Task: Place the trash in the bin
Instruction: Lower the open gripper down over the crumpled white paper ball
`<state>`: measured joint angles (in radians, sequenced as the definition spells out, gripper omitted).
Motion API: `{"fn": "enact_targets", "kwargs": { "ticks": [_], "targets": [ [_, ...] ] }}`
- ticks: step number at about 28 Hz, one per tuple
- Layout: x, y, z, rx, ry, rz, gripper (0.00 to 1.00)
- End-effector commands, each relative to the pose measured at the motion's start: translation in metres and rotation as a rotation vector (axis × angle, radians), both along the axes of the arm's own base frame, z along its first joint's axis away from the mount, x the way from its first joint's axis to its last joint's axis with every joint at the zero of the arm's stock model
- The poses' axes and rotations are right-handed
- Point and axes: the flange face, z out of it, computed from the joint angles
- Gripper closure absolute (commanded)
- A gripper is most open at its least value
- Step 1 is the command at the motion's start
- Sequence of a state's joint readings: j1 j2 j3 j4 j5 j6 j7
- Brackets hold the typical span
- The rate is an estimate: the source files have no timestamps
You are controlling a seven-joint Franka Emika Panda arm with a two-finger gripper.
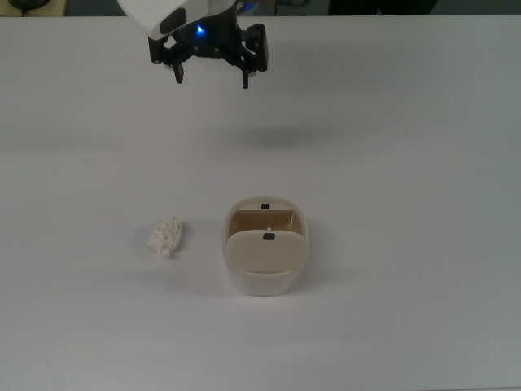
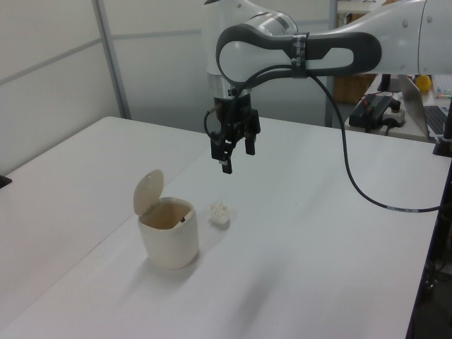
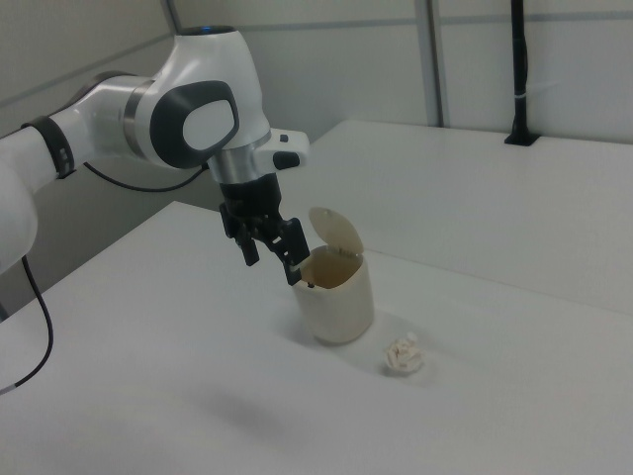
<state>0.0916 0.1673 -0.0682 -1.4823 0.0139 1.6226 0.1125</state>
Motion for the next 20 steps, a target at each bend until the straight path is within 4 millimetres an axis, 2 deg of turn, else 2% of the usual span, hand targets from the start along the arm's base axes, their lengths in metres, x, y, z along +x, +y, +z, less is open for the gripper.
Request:
{"fn": "enact_targets", "kwargs": {
  "ticks": [1,5,6,7,8,11,12,17,18,20],
  "targets": [
    [0.003,-0.023,-0.002,-0.021,-0.018,-0.005,0.0],
    [0.01,-0.031,-0.006,-0.022,-0.044,-0.022,0.0],
    [0.012,-0.036,-0.008,-0.022,-0.055,-0.03,0.0],
    [0.018,-0.051,-0.015,-0.021,-0.067,-0.056,0.0],
    [0.021,-0.058,-0.02,-0.016,-0.07,-0.069,0.0],
    [0.028,-0.067,-0.031,-0.013,-0.079,-0.086,0.0],
    [0.035,-0.073,-0.045,-0.015,-0.076,-0.095,0.0],
    [0.059,-0.078,-0.095,-0.024,-0.076,-0.101,0.0],
    [0.069,-0.087,-0.12,-0.029,-0.083,-0.112,0.0],
    [0.078,-0.091,-0.143,-0.033,-0.091,-0.116,0.0]
  ]
}}
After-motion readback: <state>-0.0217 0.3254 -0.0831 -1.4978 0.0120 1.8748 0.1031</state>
